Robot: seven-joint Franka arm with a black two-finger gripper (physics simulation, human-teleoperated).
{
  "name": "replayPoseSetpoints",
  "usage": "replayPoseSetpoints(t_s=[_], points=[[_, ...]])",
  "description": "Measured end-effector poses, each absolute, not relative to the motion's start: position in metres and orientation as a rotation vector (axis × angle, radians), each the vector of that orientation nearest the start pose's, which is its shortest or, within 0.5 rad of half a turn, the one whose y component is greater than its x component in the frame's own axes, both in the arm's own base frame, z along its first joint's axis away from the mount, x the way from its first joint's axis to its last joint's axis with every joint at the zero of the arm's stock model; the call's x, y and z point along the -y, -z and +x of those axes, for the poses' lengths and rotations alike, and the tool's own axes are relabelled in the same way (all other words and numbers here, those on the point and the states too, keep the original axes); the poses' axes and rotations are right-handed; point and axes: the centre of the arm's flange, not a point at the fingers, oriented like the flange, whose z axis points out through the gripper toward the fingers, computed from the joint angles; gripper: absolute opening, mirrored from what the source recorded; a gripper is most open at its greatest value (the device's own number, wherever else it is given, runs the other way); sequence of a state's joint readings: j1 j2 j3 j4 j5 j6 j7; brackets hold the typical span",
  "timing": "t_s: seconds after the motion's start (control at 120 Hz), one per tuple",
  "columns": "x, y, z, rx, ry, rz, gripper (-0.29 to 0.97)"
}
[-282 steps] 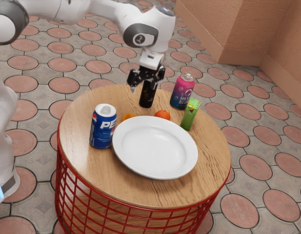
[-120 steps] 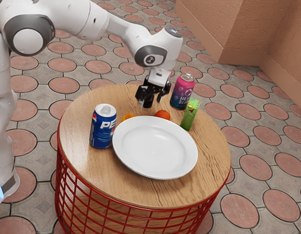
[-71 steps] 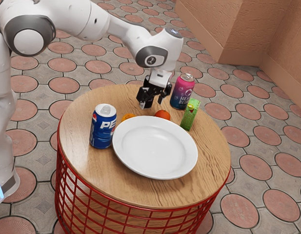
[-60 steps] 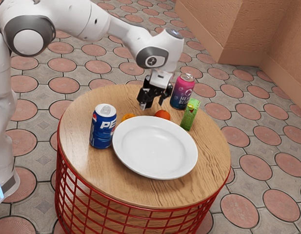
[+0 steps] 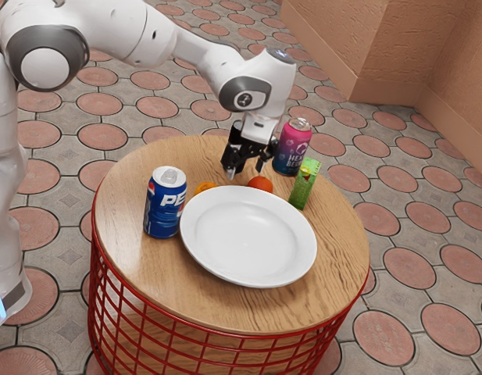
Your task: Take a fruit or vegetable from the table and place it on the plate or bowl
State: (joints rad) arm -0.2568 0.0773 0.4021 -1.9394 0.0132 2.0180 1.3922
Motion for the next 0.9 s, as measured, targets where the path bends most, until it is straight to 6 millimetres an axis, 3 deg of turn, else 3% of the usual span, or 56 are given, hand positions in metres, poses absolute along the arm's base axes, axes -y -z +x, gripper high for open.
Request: replayPoseSetpoints(t_s=[0.392, 0.9], points=[[-0.079, -0.448, 0.571, -1.822, -0.025, -2.523, 0.68], [-0.083, -0.427, 0.576, -1.810, -0.055, -2.545, 0.68]])
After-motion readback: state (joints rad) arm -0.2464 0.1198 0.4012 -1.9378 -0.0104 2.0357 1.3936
